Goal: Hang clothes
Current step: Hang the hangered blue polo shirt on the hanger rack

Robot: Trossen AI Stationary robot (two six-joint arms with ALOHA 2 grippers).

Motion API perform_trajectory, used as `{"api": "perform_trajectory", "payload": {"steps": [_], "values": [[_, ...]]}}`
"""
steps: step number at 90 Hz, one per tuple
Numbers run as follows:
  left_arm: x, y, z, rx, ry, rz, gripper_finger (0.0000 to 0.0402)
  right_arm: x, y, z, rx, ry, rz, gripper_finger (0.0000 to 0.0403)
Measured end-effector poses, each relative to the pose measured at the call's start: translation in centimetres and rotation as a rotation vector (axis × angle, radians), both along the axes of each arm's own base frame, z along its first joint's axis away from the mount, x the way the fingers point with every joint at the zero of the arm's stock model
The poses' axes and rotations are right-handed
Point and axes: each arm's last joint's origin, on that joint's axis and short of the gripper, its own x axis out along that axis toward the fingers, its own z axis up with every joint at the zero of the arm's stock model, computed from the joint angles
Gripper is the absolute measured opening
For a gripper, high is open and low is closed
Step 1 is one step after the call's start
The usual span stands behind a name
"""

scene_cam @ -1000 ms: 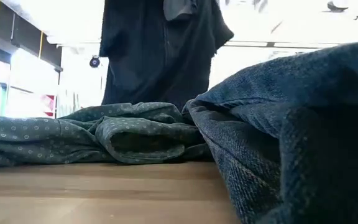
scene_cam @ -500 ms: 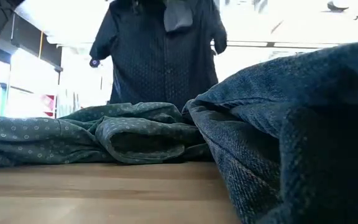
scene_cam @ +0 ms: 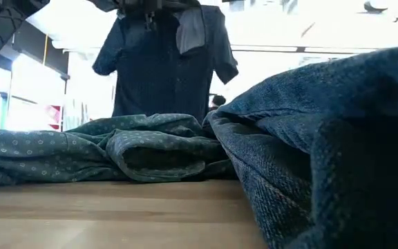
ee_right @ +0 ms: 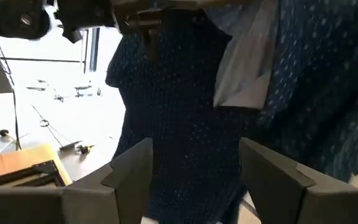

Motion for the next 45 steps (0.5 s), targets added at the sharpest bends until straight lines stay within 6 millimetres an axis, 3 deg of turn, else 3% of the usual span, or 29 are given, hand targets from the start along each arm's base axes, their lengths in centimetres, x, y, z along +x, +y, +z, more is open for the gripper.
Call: {"api": "perform_trajectory", "payload": {"steps": [29, 45], "values": [[2.6, -1.2, -0.8, -0.318, -0.247, -0.101, 0.0033, -0.5, -0.8, 0.1, -0.112, 0.101, -0.003, 0.0215], [3.5, -1.6, -0.8, -0.276, -0.219, -0.069, 0.0033, -0.7, -1.0, 0.1, -0.130, 0.122, -0.008, 0.0215]]}}
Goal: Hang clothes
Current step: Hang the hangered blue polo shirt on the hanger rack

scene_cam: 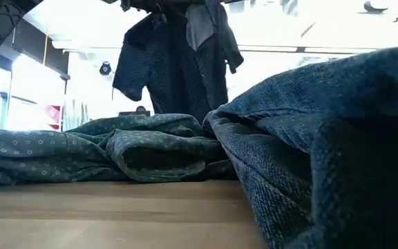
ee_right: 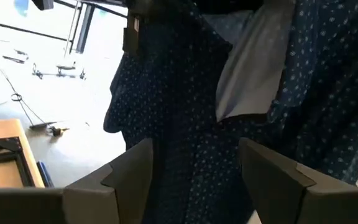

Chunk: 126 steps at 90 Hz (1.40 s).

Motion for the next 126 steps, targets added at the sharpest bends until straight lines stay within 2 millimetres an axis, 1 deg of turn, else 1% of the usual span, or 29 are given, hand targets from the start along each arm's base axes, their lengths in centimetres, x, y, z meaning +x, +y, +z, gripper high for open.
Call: {"api": "perform_trajectory", "payload": {"steps": [24, 45, 57, 75, 82, 89, 97, 109, 119, 126], "values": [[0.0, -0.7, 1.3, 0.192, 0.013, 0.062, 0.0032, -0.2, -0.3, 0.0, 0.002, 0.004, -0.015, 0.0215], [-0.1, -2.0, 2.3, 0.274, 0.095, 0.113, 0.0032, -0.2, -0.3, -0.3, 0.040, 0.004, -0.016, 0.0215], [0.1, -3.4, 3.1, 0.304, 0.127, 0.152, 0.0032, -0.3, -0.4, -0.5, 0.068, 0.001, -0.021, 0.0215], [0.2, -6.4, 4.8, 0.294, 0.109, 0.153, 0.0033, -0.2, -0.3, -0.5, 0.073, -0.001, 0.012, 0.0215], [0.3, -7.5, 4.8, 0.213, 0.115, 0.134, 0.0033, -0.2, -0.3, -0.4, 0.059, 0.005, 0.023, 0.0215], [0.6, -8.5, 4.5, 0.091, 0.122, 0.090, 0.0033, -0.2, -0.3, -0.4, 0.016, 0.036, 0.035, 0.0215], [0.8, -9.8, 3.8, -0.085, 0.124, 0.040, 0.0034, 0.0, -0.1, -0.3, -0.045, 0.088, 0.049, 0.0215], [0.9, -11.4, 2.5, -0.391, 0.057, -0.043, 0.0034, 0.1, 0.4, 0.0, -0.159, 0.167, 0.089, 0.0215], [0.9, -12.0, 1.0, -0.636, 0.023, -0.122, 0.0034, 0.4, 0.8, 0.2, -0.270, 0.246, 0.113, 0.0215], [0.8, -11.8, 0.2, -0.786, -0.015, -0.174, 0.0034, 0.5, 0.7, 0.1, -0.341, 0.320, 0.118, 0.0215]]}}
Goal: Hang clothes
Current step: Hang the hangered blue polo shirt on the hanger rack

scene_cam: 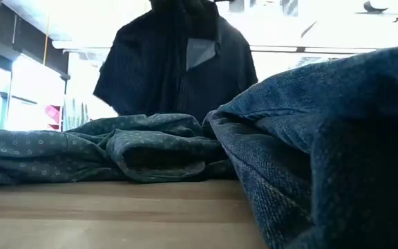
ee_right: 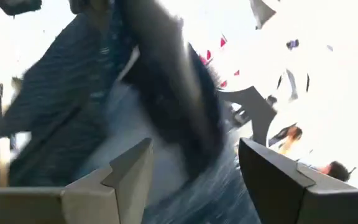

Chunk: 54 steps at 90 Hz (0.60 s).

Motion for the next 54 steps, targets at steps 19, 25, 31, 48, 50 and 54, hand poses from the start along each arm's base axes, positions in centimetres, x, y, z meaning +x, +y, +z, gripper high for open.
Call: {"api": "perform_trajectory", "payload": {"steps": [19, 25, 31, 48, 50, 54], "values": [[-1.2, 1.2, -1.2, -0.234, -0.059, 0.018, 0.0035, -0.1, -0.4, -0.2, -0.128, 0.138, -0.111, 0.0215], [-1.7, 1.5, -1.3, -0.289, -0.088, 0.016, 0.0035, -0.4, -0.6, -0.2, -0.157, 0.188, -0.139, 0.0215], [-2.2, 1.8, -1.4, -0.364, -0.134, -0.011, 0.0034, -0.7, -0.9, -0.7, -0.146, 0.246, -0.149, 0.0215], [-3.6, 2.3, -1.7, -0.597, -0.233, -0.158, 0.0032, -1.3, -1.9, -2.0, -0.071, 0.341, -0.094, 0.0215], [-3.7, 2.3, -1.7, -0.611, -0.234, -0.159, 0.0032, -1.2, -1.9, -2.0, -0.072, 0.335, -0.087, 0.0215], [-3.8, 2.4, -1.8, -0.628, -0.237, -0.157, 0.0032, -1.1, -2.0, -2.0, -0.077, 0.316, -0.067, 0.0215]]}}
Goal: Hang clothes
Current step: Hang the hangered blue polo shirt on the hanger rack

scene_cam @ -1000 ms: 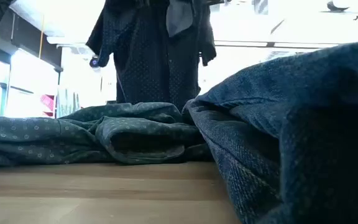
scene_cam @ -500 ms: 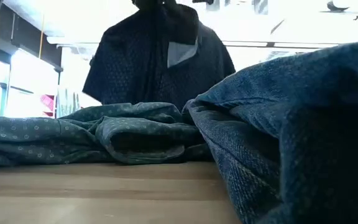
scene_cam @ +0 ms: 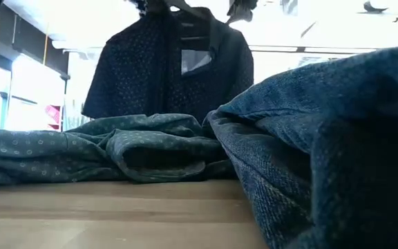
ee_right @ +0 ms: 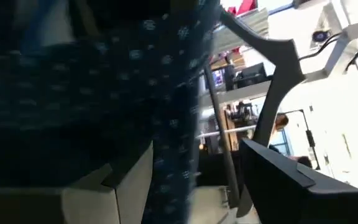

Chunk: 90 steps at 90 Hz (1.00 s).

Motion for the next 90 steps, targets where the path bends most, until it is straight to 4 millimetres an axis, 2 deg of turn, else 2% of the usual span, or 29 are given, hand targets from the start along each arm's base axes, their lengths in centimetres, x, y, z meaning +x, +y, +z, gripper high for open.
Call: {"api": "perform_trajectory", "payload": {"steps": [19, 36, 44, 56, 68, 90], "values": [[-0.2, -0.1, -0.1, -0.043, -0.026, -0.070, 0.0032, 1.2, -0.5, -1.1, 0.028, 0.015, 0.083, 0.0215], [0.0, -0.3, -0.1, -0.054, -0.027, -0.088, 0.0032, 2.7, -1.2, -2.3, 0.031, 0.012, 0.040, 0.0204], [-0.1, -0.4, -0.2, -0.065, -0.024, -0.093, 0.0032, 3.1, -1.4, -2.5, 0.036, -0.011, 0.011, 0.0166], [-0.1, -0.3, -0.2, -0.052, -0.015, -0.090, 0.0040, 3.0, -1.4, -2.5, 0.077, -0.054, -0.016, 0.0058], [-0.1, -0.1, -0.3, 0.047, 0.045, -0.039, 0.0067, 2.9, -1.6, -2.6, 0.083, -0.054, -0.065, 0.0059], [-0.7, 1.1, 0.2, 0.401, 0.272, 0.184, 0.0115, 1.0, -2.7, -2.3, 0.162, -0.139, -0.187, 0.0059]]}}
